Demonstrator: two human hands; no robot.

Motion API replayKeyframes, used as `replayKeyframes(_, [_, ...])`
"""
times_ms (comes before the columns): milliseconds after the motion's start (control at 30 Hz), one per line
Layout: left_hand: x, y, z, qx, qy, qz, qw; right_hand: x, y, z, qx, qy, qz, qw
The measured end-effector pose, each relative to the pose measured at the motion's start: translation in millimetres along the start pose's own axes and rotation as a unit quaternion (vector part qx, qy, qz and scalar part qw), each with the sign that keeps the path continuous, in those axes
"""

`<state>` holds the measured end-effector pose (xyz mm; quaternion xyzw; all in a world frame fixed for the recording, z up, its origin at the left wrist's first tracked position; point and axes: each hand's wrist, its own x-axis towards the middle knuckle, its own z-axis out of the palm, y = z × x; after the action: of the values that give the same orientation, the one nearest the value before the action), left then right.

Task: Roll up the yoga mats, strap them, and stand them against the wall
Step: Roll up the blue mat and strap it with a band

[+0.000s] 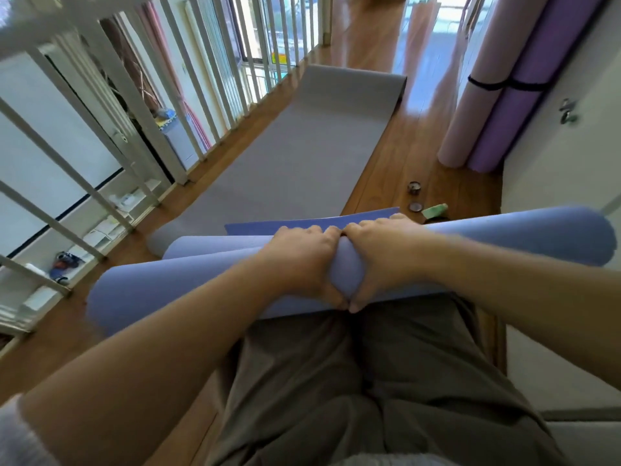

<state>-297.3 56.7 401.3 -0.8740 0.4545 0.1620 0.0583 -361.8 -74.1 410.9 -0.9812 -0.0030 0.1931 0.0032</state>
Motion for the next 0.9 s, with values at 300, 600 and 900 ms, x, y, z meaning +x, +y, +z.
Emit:
replayKeyframes(300, [-2.7, 14.8, 23.2, 0.127, 0.082, -0.057, 0.987, 15.9, 17.7, -0.8, 0.018, 0.011, -0.021, 1.0])
replayKeyframes(600, [28.5, -12.7, 3.0, 0.033, 0.047, -0.035, 0.998, 13.7, 10.0, 37.3, -0.103, 0.207, -0.003, 0.973])
replayKeyframes(900, [-6.8, -4.1, -1.9, -0.095, -0.122, 0.047, 0.987, -31.0, -4.8, 6.0, -0.069, 0.053, -0.103, 0.991])
